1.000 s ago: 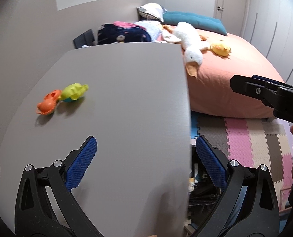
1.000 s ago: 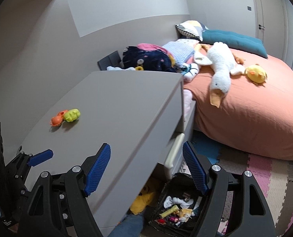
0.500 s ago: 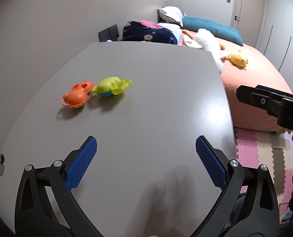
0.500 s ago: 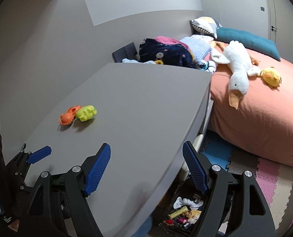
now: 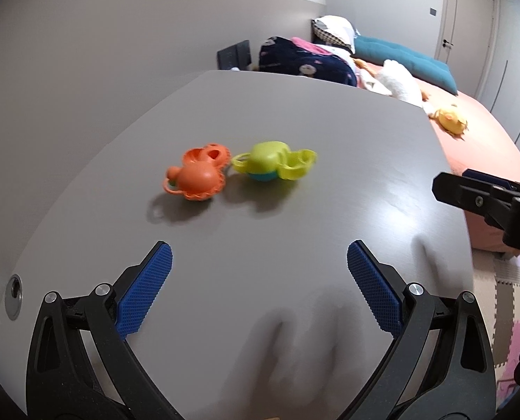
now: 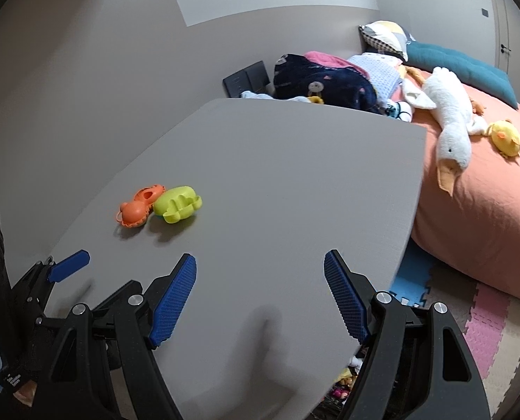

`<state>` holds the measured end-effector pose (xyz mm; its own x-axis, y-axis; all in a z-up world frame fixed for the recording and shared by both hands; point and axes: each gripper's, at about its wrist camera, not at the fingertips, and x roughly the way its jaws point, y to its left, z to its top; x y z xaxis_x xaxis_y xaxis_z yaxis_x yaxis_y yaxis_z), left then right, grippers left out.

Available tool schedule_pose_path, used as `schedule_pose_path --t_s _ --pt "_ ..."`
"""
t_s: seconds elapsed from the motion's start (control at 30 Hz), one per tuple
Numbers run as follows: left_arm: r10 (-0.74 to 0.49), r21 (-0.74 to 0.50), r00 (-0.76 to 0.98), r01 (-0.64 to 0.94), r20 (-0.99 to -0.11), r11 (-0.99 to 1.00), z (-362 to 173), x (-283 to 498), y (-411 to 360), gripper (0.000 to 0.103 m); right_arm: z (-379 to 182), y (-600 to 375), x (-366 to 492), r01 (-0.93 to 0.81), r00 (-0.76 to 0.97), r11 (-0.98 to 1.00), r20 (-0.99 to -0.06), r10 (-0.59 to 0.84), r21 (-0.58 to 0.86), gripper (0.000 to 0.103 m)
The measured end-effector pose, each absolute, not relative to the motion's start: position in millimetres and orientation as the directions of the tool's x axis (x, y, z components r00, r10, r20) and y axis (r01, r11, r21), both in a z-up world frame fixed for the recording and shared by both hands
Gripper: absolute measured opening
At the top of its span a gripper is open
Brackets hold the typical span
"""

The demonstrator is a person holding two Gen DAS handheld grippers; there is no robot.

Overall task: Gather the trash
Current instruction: 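Move both tools back over the desk toward the orange and green toys, then grasp the orange toy with the left tool while the right tool grasps the lime-green toy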

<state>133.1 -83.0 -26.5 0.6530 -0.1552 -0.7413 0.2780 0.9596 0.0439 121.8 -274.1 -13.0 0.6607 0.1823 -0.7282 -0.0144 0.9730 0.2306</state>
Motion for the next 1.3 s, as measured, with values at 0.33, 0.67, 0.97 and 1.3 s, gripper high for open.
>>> schedule_pose_path --t_s 0.33,0.67,0.97,1.3 --pt "-0.127 0.031 0.652 0.226 -0.748 0.974 -34 165 -58 0.097 -21 -256 150 -0.023 0.645 0.968 -0.736 0.206 0.251 0.076" --pt "-0.127 0.019 0.646 0.214 -0.753 0.977 -41 201 -42 0.097 -26 -231 185 -0.051 0.622 0.96 -0.743 0.247 0.276 0.076" --pt "-0.107 0.058 0.623 0.239 -0.775 0.969 -51 229 -41 0.091 -31 -213 208 -0.062 0.601 0.958 -0.756 0.261 0.281 0.076" --pt "-0.143 0.025 0.599 0.263 -0.788 0.964 -56 244 -35 0.054 -43 -190 228 -0.08 0.562 0.95 -0.774 0.292 0.3 0.076"
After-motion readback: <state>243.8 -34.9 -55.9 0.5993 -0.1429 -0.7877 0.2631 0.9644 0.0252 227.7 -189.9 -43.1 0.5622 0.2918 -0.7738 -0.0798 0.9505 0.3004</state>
